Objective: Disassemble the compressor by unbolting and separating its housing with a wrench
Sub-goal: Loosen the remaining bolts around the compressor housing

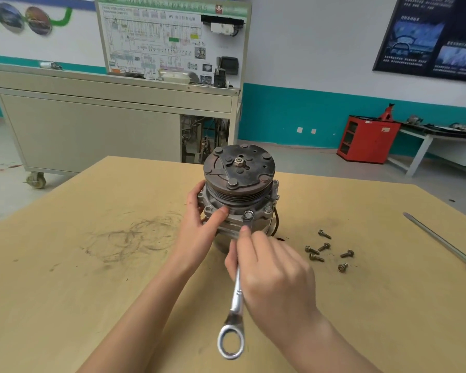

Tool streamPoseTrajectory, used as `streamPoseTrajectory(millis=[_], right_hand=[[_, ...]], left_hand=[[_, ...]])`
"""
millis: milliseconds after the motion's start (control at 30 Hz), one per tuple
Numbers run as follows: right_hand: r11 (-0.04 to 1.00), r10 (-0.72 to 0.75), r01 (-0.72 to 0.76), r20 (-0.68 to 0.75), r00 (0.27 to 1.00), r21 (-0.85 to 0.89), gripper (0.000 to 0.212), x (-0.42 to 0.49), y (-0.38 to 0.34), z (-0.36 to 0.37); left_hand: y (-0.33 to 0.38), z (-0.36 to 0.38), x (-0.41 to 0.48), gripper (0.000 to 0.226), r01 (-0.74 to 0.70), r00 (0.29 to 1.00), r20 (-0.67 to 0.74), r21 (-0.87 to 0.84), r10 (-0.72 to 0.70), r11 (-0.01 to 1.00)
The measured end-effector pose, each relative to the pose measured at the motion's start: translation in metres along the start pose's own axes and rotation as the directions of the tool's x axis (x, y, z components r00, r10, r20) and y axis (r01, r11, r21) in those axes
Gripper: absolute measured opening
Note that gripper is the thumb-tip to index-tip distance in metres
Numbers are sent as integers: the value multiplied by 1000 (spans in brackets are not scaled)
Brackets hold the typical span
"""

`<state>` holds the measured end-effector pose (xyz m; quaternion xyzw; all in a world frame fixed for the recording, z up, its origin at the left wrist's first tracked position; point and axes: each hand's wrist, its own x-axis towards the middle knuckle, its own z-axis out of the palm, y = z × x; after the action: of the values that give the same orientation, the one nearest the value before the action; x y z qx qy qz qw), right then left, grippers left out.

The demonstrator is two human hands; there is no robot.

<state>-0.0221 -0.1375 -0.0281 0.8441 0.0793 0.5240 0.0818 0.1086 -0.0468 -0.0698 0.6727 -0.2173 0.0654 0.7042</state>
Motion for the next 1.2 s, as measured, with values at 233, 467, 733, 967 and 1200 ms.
streamPoseTrajectory(millis=[233,467,733,967,1200], right_hand=[[920,22,-30,26,999,392,19,-11,39,8],[-112,-56,-735,734,677,669,29,30,130,41],[-346,-97,-699,717,690,626,23,30,135,20],[873,39,-90,115,993,479,28,-2,61,-12],[983,-146,152,-62,987,103,24,-13,34,-3]], left_hand=[[0,0,1,69,19,1000,17,-13,-19,1000],[4,-2,0,64,38,999,31,-25,-37,999],[6,-3,-1,62,28,999,29,34,-29,999],[11,-3,-3,75,37,998,39,56,-39,998],[10,-4,-4,62,27,999,37,75,-30,997]])
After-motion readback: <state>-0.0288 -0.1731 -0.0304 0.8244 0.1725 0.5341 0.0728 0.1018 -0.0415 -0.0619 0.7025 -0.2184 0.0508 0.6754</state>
